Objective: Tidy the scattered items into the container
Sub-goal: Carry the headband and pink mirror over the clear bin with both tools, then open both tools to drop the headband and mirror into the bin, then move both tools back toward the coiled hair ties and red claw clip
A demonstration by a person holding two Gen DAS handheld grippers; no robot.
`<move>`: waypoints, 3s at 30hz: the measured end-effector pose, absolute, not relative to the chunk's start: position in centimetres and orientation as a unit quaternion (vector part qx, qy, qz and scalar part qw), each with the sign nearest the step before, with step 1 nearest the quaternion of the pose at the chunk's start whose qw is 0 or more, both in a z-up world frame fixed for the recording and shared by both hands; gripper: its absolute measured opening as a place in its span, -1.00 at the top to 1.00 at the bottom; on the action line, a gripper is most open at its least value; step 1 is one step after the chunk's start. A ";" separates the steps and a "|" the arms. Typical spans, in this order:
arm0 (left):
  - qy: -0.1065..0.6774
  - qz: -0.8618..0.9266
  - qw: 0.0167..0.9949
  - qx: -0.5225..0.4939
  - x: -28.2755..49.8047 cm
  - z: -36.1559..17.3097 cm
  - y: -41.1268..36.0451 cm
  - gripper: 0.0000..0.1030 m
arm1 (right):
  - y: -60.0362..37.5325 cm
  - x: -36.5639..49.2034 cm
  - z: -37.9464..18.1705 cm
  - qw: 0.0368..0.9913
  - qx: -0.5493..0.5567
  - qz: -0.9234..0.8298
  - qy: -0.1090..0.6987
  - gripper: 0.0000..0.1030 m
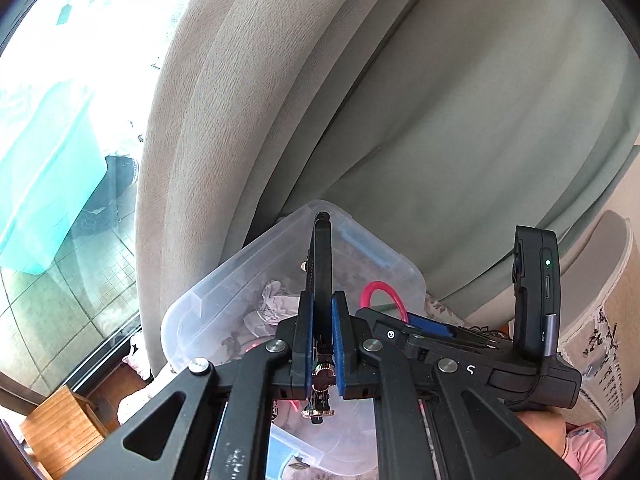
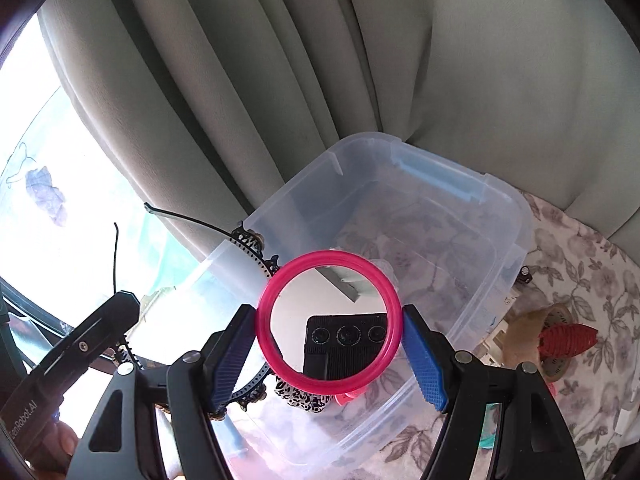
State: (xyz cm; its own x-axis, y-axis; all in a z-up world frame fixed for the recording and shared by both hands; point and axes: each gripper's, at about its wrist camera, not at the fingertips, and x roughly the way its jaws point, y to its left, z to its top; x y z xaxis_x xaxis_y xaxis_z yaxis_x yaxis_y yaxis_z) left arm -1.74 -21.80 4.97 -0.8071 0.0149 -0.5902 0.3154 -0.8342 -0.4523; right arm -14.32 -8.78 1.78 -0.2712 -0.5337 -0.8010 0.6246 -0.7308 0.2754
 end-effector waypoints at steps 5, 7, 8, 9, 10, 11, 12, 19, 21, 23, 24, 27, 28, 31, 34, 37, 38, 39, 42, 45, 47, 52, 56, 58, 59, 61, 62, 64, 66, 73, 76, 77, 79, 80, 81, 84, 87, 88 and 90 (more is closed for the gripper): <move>0.277 -0.904 0.087 0.315 -2.3 3.7 -22.4 0.84 | -9.4 -14.3 0.3 0.359 0.493 -0.790 0.062 -0.46; 0.276 -0.901 0.087 0.322 -2.8 3.2 -22.5 0.84 | -9.5 -14.4 -0.2 0.357 0.496 -0.788 0.065 -0.46; 0.276 -0.900 0.086 0.326 -3.0 3.0 -22.5 0.84 | -9.6 -14.5 -0.5 0.357 0.498 -0.788 0.065 -0.46; 0.276 -0.899 0.085 0.330 -3.2 2.8 -22.4 0.84 | -9.7 -14.5 -0.6 0.356 0.499 -0.787 0.067 -0.46; 0.274 -0.898 0.085 0.333 -3.4 2.4 -22.1 0.84 | -9.7 -14.5 -0.7 0.355 0.500 -0.787 0.069 -0.46; 0.273 -0.897 0.085 0.336 -3.6 2.1 -22.0 0.83 | -9.7 -14.5 -0.7 0.355 0.501 -0.786 0.070 -0.46; 0.273 -0.896 0.085 0.339 -3.7 1.9 -21.9 0.83 | -9.8 -14.5 -0.8 0.354 0.502 -0.786 0.072 -0.46; 0.269 -0.891 0.088 0.355 -4.8 0.9 -22.0 0.83 | -9.8 -14.7 -1.1 0.351 0.504 -0.785 0.077 -0.46; 0.267 -0.891 0.089 0.356 -4.9 0.7 -22.0 0.83 | -9.8 -14.8 -1.2 0.350 0.505 -0.785 0.079 -0.46; 0.266 -0.891 0.089 0.357 -4.9 0.7 -22.0 0.83 | -9.8 -14.8 -1.3 0.349 0.506 -0.785 0.080 -0.47; 0.265 -0.891 0.089 0.357 -4.9 0.6 -22.0 0.83 | -9.8 -14.9 -1.4 0.349 0.506 -0.785 0.080 -0.47; 0.263 -0.891 0.089 0.359 -5.0 0.5 -21.9 0.82 | -9.8 -14.9 -1.4 0.349 0.506 -0.784 0.083 -0.47; 0.263 -0.891 0.089 0.360 -5.0 0.5 -21.9 0.81 | -9.8 -15.0 -1.4 0.348 0.505 -0.785 0.085 -0.47; 0.265 -0.888 0.090 0.364 -4.6 0.2 -22.0 0.76 | -9.8 -15.0 -1.4 0.346 0.504 -0.786 0.088 -0.47; 0.269 -0.887 0.091 0.364 -4.7 0.2 -22.3 0.58 | -9.7 -15.0 -1.5 0.344 0.505 -0.786 0.091 -0.47; 0.271 -0.886 0.093 0.363 -4.6 0.6 -22.4 0.48 | -9.8 -15.0 -1.5 0.344 0.505 -0.785 0.097 -0.47; 0.272 -0.886 0.093 0.363 -4.6 0.6 -22.4 0.36 | -9.8 -15.0 -1.5 0.345 0.505 -0.785 0.098 -0.49; 0.274 -0.886 0.093 0.362 -4.5 0.6 -22.4 0.32 | -9.8 -14.9 -1.5 0.346 0.504 -0.785 0.099 -0.49; 0.275 -0.886 0.093 0.360 -4.5 0.5 -22.3 0.28 | -9.8 -14.8 -1.4 0.348 0.502 -0.786 0.099 -0.55; 0.276 -0.886 0.092 0.361 -4.0 0.6 -22.6 0.28 | -9.8 -14.7 -1.3 0.349 0.500 -0.786 0.101 -0.59; 0.276 -0.886 0.093 0.361 -4.1 0.4 -22.6 0.28 | -9.8 -14.5 -1.3 0.349 0.498 -0.787 0.103 -0.60; 0.276 -0.886 0.093 0.361 -3.7 0.6 -22.5 0.27 | -9.9 -14.4 -1.2 0.348 0.497 -0.788 0.104 -0.60; 0.275 -0.886 0.091 0.362 -3.8 0.5 -22.4 0.26 | -9.9 -14.2 -1.0 0.348 0.496 -0.789 0.105 -0.60; 0.274 -0.886 0.090 0.363 -3.8 0.5 -22.3 0.23 | -9.9 -14.1 -0.9 0.348 0.495 -0.789 0.105 -0.60; 0.274 -0.886 0.089 0.363 -3.7 0.6 -22.2 0.14 | -9.8 -14.0 -0.8 0.348 0.494 -0.789 0.106 -0.60; 0.273 -0.887 0.087 0.362 -3.5 0.8 -22.0 0.09 | -9.7 -13.8 -0.7 0.348 0.493 -0.790 0.106 -0.60; 0.273 -0.887 0.086 0.363 -3.4 0.8 -22.0 0.08 | -9.6 -13.7 -0.6 0.348 0.492 -0.791 0.106 -0.60; 0.273 -0.887 0.086 0.363 -3.3 0.9 -21.8 0.06 | -9.3 -13.6 -0.5 0.348 0.491 -0.792 0.106 -0.60; 0.273 -0.887 0.086 0.363 -3.2 1.0 -21.7 0.00 | -9.1 -13.4 -0.3 0.348 0.488 -0.794 0.103 -0.60; 0.272 -0.889 0.086 0.359 -2.5 1.4 -21.2 -0.14 | -7.9 -12.5 0.8 0.348 0.475 -0.803 0.090 -0.60; 0.272 -0.890 0.083 0.357 -2.2 1.7 -20.8 -0.15 | -7.2 -12.0 1.2 0.343 0.472 -0.808 0.085 -0.65; 0.271 -0.890 0.082 0.356 -2.1 1.8 -20.7 -0.16 | -7.0 -11.9 1.3 0.341 0.471 -0.809 0.084 -0.69; 0.267 -0.893 0.080 0.354 -1.8 2.2 -20.2 -0.16 | -6.3 -11.6 1.4 0.338 0.469 -0.812 0.077 -0.75; 0.265 -0.894 0.079 0.353 -1.7 2.3 -20.0 -0.18 | -5.8 -11.5 1.5 0.336 0.469 -0.814 0.072 -0.78; 0.262 -0.895 0.079 0.353 -1.6 2.5 -19.8 -0.20 | -5.4 -11.4 1.5 0.335 0.468 -0.815 0.067 -0.81; 0.256 -0.897 0.076 0.352 -1.4 2.8 -19.1 -0.28 | -4.0 -10.9 1.7 0.328 0.465 -0.820 0.055 -0.90; 0.250 -0.899 0.067 0.353 -1.3 3.0 -18.1 -0.28 | -2.5 -10.3 1.8 0.321 0.460 -0.827 0.046 -1.00; 0.246 -0.900 0.063 0.353 -1.2 3.1 -17.7 -0.29 | -2.0 -10.1 1.9 0.318 0.459 -0.829 0.043 -1.00; 0.239 -0.903 0.056 0.353 -1.0 3.4 -17.0 -0.29 | -0.9 -9.8 1.9 0.313 0.457 -0.832 0.035 -1.00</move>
State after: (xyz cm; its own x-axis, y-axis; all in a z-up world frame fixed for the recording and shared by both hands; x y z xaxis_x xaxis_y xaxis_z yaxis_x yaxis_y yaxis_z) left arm -1.01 -16.96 3.45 -0.7442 0.0672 -0.6646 0.2704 -0.8795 -0.3917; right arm -9.78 -0.86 1.87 -0.3865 -0.4891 -0.7819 0.5530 -0.8014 0.2280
